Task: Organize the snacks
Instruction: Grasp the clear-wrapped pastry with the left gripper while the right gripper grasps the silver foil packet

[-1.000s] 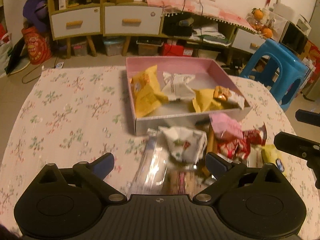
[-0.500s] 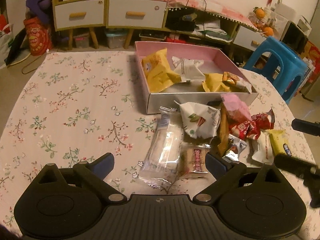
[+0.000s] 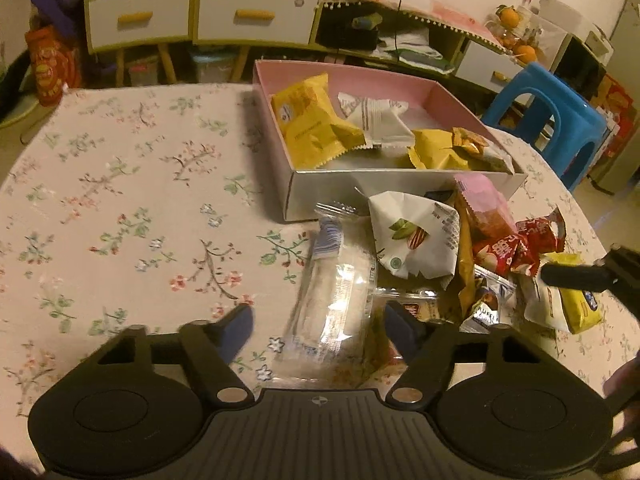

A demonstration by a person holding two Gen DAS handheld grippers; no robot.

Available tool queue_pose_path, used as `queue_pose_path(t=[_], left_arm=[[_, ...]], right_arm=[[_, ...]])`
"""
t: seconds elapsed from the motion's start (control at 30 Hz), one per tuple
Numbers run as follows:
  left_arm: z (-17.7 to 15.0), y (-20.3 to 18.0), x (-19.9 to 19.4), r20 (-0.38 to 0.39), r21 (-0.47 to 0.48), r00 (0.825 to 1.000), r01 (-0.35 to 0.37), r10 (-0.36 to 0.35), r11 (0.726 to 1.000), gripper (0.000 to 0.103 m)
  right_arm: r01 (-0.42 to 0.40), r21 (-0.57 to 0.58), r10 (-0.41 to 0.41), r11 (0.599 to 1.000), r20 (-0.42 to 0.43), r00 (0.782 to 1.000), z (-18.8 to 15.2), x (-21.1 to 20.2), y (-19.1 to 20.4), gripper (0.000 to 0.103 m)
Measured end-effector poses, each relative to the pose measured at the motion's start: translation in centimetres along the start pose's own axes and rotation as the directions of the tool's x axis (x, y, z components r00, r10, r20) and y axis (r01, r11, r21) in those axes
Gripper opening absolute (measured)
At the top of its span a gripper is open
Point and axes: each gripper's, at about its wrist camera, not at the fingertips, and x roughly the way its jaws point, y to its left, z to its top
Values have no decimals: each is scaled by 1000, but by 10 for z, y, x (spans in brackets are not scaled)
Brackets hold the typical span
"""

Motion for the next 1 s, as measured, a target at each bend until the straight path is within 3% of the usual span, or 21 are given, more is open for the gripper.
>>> queue_pose_path(t=[0.33, 0.4, 0.63, 0.7, 0.8, 1.0], left_arm=[[11, -1, 12, 1, -63, 999, 35, -35, 997, 59], [13, 0, 13, 1, -73, 1000, 30, -30, 997, 53], [17, -7, 19, 0, -59, 1000, -12, 12, 998, 49], [18, -11, 20, -6, -37, 999, -33, 33, 999, 40], [17, -15, 19, -11, -14, 998, -62, 62, 998, 35], [15, -7, 14, -24, -45, 998, -62, 61, 997, 31]], right_arm=[[38, 5, -37, 999, -75, 996, -8, 23, -4, 77], [43, 9, -42, 999, -71, 997, -8, 23, -4, 77], [61, 40, -59, 997, -62, 996, -3, 29, -6, 75], [54, 45, -51, 998, -58, 997, -1, 31, -7, 64], [42, 55, -39, 998, -60, 997, 2, 31, -8, 52], [35, 29, -34, 999, -58, 998, 2, 28, -8, 45]])
